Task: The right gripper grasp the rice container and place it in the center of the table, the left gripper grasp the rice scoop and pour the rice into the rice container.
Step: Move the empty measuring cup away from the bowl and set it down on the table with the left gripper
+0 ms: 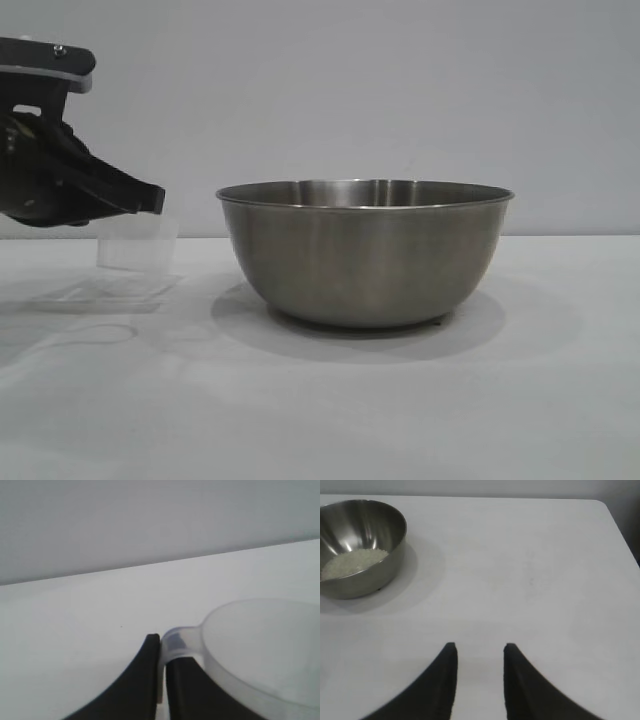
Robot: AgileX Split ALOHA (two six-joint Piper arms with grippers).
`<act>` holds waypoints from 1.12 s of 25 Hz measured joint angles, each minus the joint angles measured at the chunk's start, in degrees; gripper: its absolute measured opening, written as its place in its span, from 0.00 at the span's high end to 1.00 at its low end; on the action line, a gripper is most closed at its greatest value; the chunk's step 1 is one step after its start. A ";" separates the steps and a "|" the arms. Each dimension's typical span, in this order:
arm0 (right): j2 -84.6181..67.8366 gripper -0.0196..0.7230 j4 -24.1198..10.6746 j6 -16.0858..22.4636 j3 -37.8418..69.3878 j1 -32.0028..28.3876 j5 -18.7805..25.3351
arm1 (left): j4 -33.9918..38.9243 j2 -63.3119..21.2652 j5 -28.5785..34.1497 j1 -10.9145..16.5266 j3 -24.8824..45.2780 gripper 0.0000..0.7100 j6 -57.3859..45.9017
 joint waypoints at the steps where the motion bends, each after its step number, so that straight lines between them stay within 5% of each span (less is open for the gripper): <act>1: 0.00 0.68 0.00 0.00 0.00 0.00 0.00 | 0.00 0.10 0.00 0.00 0.00 1.00 -0.11; 5: 0.00 0.68 0.00 0.00 0.00 0.00 0.00 | -0.11 0.36 -0.33 0.00 0.00 1.00 0.11; 11: 0.00 0.68 0.00 0.00 0.00 0.00 0.00 | -0.11 0.36 -0.42 0.00 2.53 0.61 0.79; 22: 0.00 0.68 0.00 0.00 0.00 0.00 0.00 | 0.54 -8.35 -0.42 0.00 14.32 0.59 -2.49; 28: 0.00 0.68 0.00 0.00 0.00 0.00 0.00 | 8.00 -16.05 -0.42 0.00 22.17 0.59 -5.48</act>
